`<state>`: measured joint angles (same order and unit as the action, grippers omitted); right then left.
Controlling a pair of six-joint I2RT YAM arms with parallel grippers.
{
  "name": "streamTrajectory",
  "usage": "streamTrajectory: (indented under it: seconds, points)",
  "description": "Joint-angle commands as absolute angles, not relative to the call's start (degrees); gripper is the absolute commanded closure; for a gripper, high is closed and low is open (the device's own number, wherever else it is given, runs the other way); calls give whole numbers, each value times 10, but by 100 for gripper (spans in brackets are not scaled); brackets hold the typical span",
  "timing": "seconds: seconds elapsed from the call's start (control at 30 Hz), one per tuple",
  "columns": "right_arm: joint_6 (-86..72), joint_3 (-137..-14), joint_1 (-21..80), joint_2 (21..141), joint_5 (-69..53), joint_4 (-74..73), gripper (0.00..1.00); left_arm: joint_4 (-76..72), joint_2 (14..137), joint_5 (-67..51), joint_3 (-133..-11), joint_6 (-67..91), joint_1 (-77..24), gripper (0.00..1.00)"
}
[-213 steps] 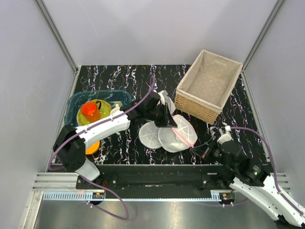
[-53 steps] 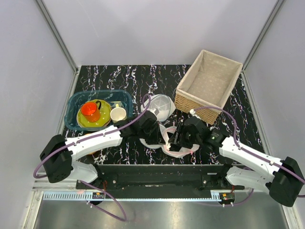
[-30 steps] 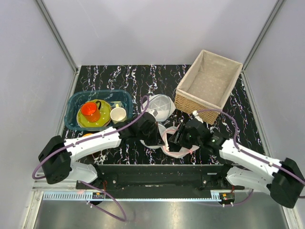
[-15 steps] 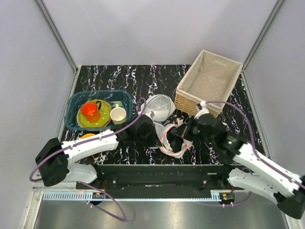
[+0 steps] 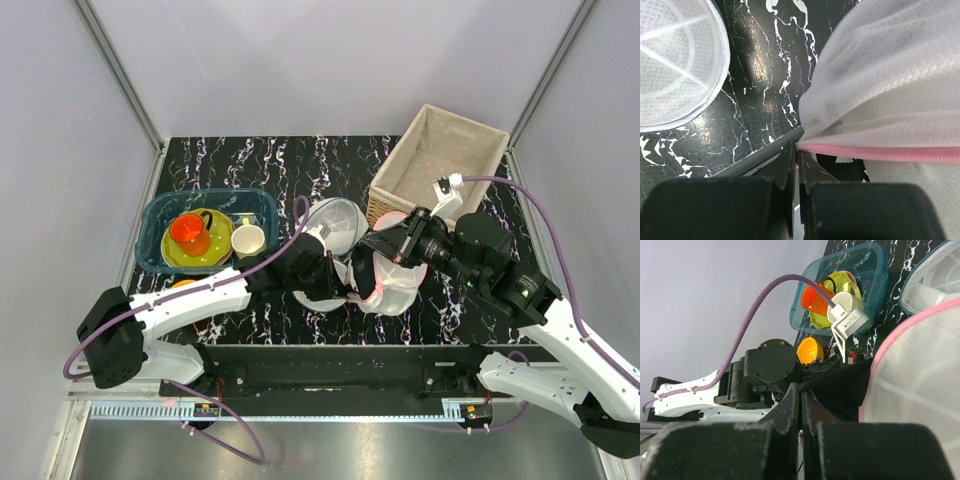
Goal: Unzip the laundry bag and remove the bra
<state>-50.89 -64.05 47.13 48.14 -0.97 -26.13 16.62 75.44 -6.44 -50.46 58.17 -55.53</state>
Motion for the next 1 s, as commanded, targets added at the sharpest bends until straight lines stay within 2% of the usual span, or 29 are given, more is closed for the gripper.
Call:
streamTrajectory:
  seconds: [0.0, 0.27, 0.53, 0.7, 0.8, 0.9, 0.97]
  points:
    - [-500, -642, 473, 461, 24, -180, 100, 206, 751, -55, -524, 561, -556, 100]
    - [-549, -427, 471, 438, 14, -183, 100, 249, 688, -47, -589, 523, -556, 100]
    - [-548, -532, 473, 432, -35, -207, 100, 255, 732, -80, -593, 512, -555, 100]
    - [-538, -496, 473, 418, 39, -241, 100, 235, 748, -81, -580, 519, -554, 100]
    - [-560, -448, 473, 439, 11, -237, 100, 214, 768, -104, -576, 512, -554, 100]
    - [-550, -489, 473, 435, -5, -242, 100, 206, 790, -124, -580, 501, -553, 100]
    - [-527, -525, 473, 418, 47, -278, 100, 201, 797, -128, -583, 500, -554, 100]
